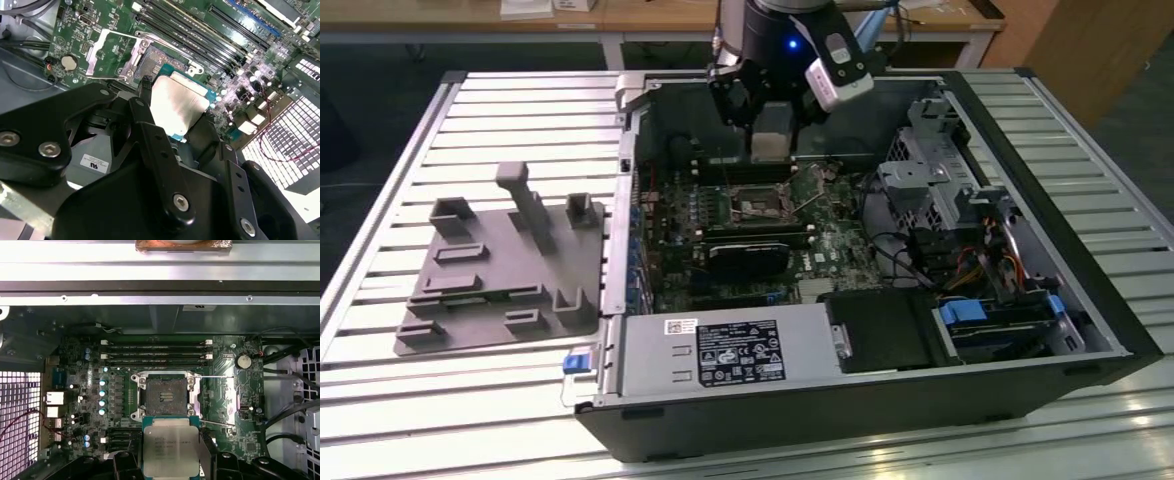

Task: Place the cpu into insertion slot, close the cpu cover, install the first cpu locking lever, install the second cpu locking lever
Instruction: 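Place the cpu into insertion slot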

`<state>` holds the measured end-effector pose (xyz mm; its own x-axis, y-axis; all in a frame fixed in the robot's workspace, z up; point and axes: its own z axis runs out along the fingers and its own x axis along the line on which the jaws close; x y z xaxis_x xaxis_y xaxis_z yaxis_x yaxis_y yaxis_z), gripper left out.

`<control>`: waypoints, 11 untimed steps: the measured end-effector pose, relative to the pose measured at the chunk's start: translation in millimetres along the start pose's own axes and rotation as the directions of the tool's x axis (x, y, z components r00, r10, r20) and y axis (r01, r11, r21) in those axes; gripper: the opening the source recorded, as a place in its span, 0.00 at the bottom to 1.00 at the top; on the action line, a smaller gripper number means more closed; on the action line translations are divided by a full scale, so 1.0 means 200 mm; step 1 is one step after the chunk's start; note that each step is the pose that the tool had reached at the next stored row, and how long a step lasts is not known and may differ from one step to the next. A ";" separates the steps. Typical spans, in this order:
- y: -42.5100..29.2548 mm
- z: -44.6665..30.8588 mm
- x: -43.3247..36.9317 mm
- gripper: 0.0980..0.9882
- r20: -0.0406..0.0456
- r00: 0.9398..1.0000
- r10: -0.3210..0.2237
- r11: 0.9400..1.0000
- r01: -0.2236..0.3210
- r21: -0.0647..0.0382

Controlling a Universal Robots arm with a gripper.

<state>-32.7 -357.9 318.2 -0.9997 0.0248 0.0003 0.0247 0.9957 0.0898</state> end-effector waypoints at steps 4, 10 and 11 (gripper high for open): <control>-0.001 0.023 0.000 0.49 0.000 1.000 0.000 1.000 0.000 0.000; 0.004 0.052 0.000 0.49 0.000 1.000 0.000 1.000 0.000 0.000; 0.005 0.057 0.000 0.49 0.000 1.000 0.000 1.000 0.000 0.000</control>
<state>-32.7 -355.8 306.9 -0.9997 0.0248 0.0003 0.0247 0.9956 0.0899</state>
